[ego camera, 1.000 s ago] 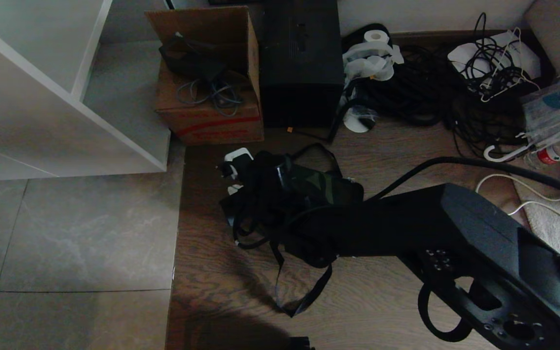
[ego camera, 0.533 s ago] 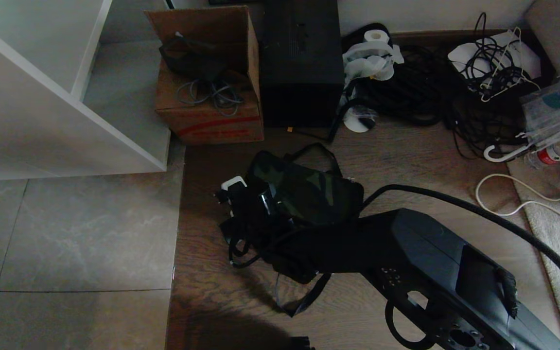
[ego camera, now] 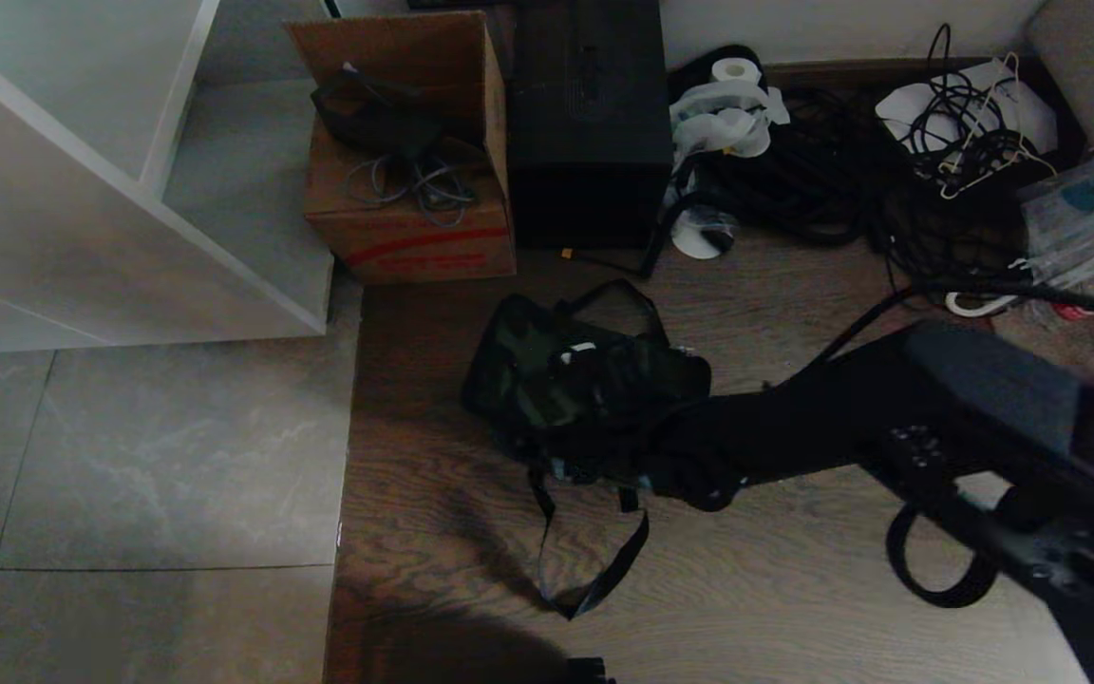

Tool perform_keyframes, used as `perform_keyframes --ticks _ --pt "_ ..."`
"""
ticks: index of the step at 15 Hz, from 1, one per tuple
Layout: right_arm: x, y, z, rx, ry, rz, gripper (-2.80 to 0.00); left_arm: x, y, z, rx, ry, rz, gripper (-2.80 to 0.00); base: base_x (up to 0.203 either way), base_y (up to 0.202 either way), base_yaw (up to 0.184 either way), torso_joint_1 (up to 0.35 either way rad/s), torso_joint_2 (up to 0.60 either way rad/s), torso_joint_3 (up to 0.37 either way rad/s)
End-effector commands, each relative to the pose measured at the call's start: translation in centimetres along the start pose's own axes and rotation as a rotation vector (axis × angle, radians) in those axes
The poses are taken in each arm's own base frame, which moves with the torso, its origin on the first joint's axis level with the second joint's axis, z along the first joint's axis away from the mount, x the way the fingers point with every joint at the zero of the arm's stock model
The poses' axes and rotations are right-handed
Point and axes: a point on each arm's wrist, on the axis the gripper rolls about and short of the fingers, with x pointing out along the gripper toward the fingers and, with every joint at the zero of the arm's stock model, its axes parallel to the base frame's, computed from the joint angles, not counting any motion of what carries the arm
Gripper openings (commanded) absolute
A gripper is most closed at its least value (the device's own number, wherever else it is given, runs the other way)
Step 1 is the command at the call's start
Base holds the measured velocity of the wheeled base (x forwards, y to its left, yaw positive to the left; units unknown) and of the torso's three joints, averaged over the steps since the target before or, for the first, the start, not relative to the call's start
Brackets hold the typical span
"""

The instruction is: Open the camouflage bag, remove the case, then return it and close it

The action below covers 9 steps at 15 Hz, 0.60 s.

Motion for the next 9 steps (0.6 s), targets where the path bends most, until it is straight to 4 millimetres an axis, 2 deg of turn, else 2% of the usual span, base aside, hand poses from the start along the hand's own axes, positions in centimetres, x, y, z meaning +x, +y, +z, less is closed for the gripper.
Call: perform_keyframes --ticks 1,3,5,7,9 --pt "-3.7 -7.2 1.2 0.187 0.018 -0.082 -2.8 0.1 0.0 -0.3 -0.002 0.008 0.001 -2.8 0.0 0.0 0.0 0.0 0.0 0.0" --pt "-4.0 -12.0 0.4 0.318 0.05 -0.155 -2.8 0.1 0.0 -0.3 0.0 0.008 0.001 -2.8 0.0 0.0 0.0 0.0 0.0 0.0" --pt "-4.0 -15.3 -0.5 0.414 0.059 -0.188 -2.8 0.1 0.0 -0.3 0.0 0.008 0.001 -2.8 0.0 0.0 0.0 0.0 0.0 0.0" --pt "-4.0 -16.3 -1.5 0.447 0.091 -0.139 -2.8 0.1 0.0 -0.3 0.0 0.007 0.001 -2.8 0.0 0.0 0.0 0.0 0.0 0.0" --pt "-4.1 -16.2 -0.9 0.512 0.049 -0.067 -2.8 0.1 0.0 -0.3 0.0 0.008 0.001 -2.8 0.0 0.0 0.0 0.0 0.0 0.0"
